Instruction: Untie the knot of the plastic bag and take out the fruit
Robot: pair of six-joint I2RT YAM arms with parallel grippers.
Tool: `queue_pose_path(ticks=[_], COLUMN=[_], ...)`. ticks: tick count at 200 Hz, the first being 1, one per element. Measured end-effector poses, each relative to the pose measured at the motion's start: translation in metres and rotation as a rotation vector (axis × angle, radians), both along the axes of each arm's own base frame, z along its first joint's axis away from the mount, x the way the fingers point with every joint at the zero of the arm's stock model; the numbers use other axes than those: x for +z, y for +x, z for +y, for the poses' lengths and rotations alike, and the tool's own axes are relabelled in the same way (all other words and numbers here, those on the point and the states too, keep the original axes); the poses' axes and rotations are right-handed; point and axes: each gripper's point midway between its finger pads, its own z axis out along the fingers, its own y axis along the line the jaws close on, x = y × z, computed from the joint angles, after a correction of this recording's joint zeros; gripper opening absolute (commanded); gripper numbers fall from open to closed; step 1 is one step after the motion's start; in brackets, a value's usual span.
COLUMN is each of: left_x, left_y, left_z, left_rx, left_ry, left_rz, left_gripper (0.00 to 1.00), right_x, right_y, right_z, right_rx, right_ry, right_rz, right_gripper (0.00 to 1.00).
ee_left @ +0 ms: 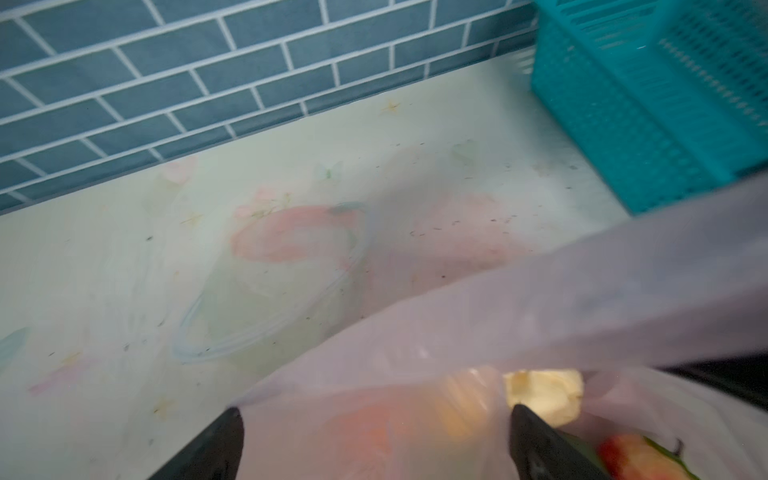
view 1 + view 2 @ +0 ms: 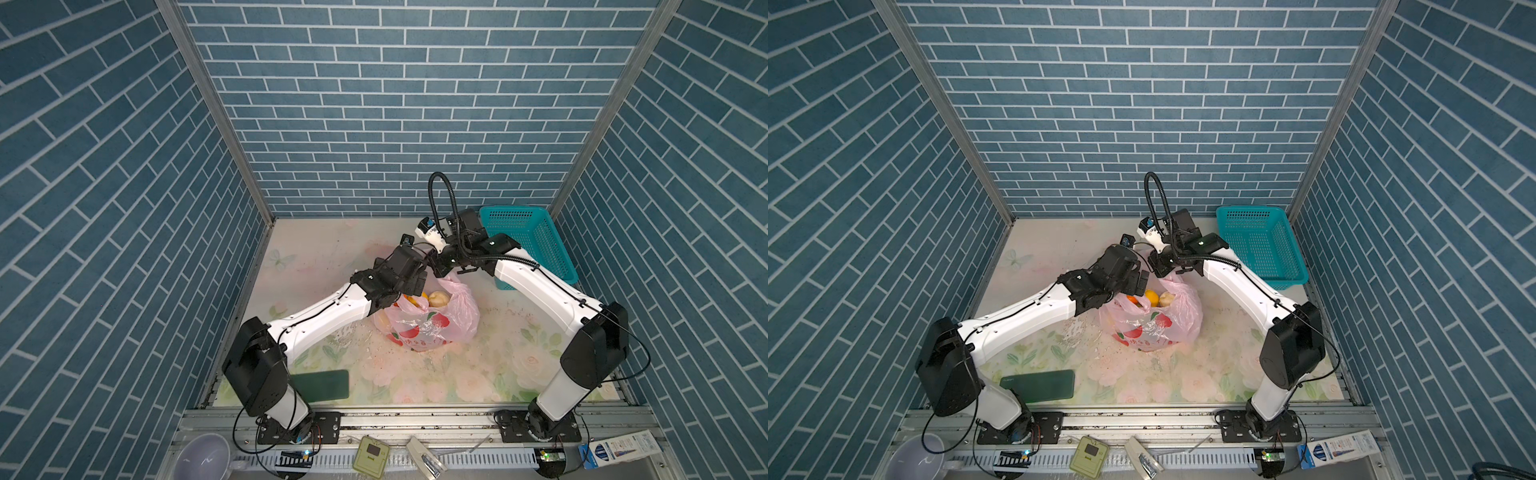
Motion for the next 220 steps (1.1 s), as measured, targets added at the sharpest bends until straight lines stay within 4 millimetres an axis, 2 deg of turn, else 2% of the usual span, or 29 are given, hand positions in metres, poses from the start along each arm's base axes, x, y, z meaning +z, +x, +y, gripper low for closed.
queue_pose_path(ticks=[22,37,44,51,66,79,93,98,107,115,131,149,178,198,220], left_x=[-0.003,-0.003,-0.003,-0.003,-0.001,0.001,0.001,0.001,-0.002,-0.005,-0.009,-0.008,0.007,0.021,0.026], left_y=[0.003,0.005,0.005,0.004,0.0,-0.002,-0.003,-0.003,-0.004,-0.006,-0.009,-0.012,-0.023,-0.03,-0.035], left_z=[0.035,0.06,0.07,0.083,0.095,0.095,0.085,0.081,0.076,0.073,0.068,0.065,0.064,0.062,0.057], left_rx=[0.116,0.181,0.199,0.217,0.22,0.191,0.142,0.13,0.104,0.093,0.079,0.08,0.087,0.088,0.086], left_ry=[0.083,0.099,0.099,0.101,0.082,0.057,0.03,0.012,-0.002,-0.021,-0.051,-0.097,-0.189,-0.253,-0.291], left_rz=[0.001,0.0,-0.001,0.0,0.003,0.007,0.018,0.023,0.033,0.047,0.074,0.088,0.08,0.065,0.069], left_gripper=[0.99,0.88,0.77,0.62,0.31,0.18,0.04,0.0,0.0,0.0,0.0,0.0,0.0,0.0,0.0], right_x=[0.0,0.0,0.0,0.0,0.001,0.002,0.002,0.002,0.001,0.0,-0.001,0.007,0.038,0.061,0.082], right_y=[0.0,0.0,-0.001,-0.001,-0.005,-0.006,-0.006,-0.005,-0.004,-0.002,0.004,0.011,0.004,-0.013,-0.039], right_z=[0.0,0.0,0.001,0.001,0.005,0.007,0.008,0.007,0.006,0.005,0.002,-0.002,-0.011,-0.016,-0.021], right_rx=[-0.004,-0.002,0.0,0.003,0.017,0.027,0.028,0.027,0.024,0.021,0.013,0.001,-0.008,-0.001,0.006], right_ry=[0.002,0.004,0.005,0.007,0.013,0.019,0.023,0.022,0.021,0.016,0.002,0.0,0.016,0.038,0.07], right_rz=[0.004,0.005,0.005,0.007,0.01,0.011,0.009,0.009,0.01,0.014,0.033,0.052,0.079,0.103,0.134], right_gripper=[0.0,0.0,0.0,0.0,0.0,0.0,0.0,0.09,0.32,0.46,0.6,0.67,0.71,0.72,0.72])
